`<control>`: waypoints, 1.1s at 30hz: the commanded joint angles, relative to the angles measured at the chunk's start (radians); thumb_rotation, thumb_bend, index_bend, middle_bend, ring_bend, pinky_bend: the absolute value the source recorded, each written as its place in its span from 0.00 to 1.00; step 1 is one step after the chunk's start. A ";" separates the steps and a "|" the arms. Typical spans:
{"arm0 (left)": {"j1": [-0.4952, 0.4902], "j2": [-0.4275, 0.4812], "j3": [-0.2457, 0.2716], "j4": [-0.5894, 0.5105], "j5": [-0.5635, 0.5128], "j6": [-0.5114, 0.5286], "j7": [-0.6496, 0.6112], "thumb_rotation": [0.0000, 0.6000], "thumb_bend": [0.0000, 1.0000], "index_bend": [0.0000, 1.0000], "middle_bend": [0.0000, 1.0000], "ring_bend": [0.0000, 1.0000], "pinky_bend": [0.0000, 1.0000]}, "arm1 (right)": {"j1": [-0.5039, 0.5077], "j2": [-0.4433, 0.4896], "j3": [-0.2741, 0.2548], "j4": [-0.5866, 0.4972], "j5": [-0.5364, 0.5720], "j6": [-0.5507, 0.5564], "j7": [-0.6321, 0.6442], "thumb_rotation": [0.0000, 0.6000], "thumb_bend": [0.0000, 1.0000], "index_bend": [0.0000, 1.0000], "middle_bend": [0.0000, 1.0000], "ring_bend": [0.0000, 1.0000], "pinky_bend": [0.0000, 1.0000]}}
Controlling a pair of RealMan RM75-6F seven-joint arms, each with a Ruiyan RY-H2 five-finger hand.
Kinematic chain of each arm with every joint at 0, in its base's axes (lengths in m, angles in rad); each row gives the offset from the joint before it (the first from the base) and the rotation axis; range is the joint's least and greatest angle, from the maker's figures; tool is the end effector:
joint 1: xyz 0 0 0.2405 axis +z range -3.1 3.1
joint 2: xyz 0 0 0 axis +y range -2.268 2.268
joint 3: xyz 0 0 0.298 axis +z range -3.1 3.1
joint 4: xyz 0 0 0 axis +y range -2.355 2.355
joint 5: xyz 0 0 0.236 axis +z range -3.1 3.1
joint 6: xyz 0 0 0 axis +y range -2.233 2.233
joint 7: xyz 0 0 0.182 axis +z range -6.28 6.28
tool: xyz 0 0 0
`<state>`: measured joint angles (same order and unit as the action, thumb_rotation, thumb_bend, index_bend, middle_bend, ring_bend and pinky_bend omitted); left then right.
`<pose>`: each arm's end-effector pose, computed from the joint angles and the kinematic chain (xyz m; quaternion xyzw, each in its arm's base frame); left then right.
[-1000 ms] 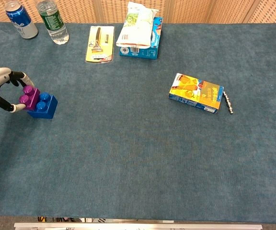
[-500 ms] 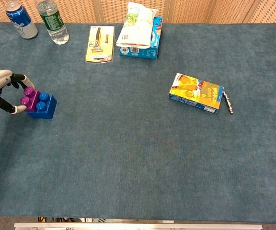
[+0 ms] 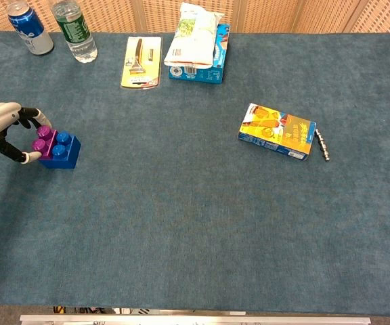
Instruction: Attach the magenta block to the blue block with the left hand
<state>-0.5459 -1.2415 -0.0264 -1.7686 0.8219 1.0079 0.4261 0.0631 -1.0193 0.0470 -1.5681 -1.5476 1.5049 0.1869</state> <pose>-0.3030 0.3267 0.0233 -0.6761 -0.5117 -0.2107 0.4865 -0.3704 -0.2168 0.1955 0.5904 -0.3916 0.4095 0.5748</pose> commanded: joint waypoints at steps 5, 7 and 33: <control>-0.001 0.010 0.001 -0.016 0.003 0.001 -0.007 1.00 0.30 0.20 0.26 0.23 0.18 | -0.002 0.000 0.001 0.002 0.000 0.003 0.000 1.00 0.28 0.51 0.51 0.44 0.47; 0.004 0.017 -0.002 -0.025 0.018 0.006 -0.024 1.00 0.29 0.09 0.19 0.20 0.18 | -0.001 -0.001 0.002 0.003 0.002 0.002 0.000 1.00 0.28 0.51 0.51 0.44 0.47; 0.272 0.033 0.043 -0.034 0.417 0.455 -0.168 1.00 0.28 0.17 0.18 0.15 0.18 | 0.013 0.000 0.006 -0.008 0.037 -0.049 -0.035 1.00 0.28 0.50 0.51 0.44 0.47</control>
<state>-0.2926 -1.2114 0.0052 -1.8015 1.2245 1.4416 0.2618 0.0753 -1.0189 0.0535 -1.5752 -1.5121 1.4580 0.1531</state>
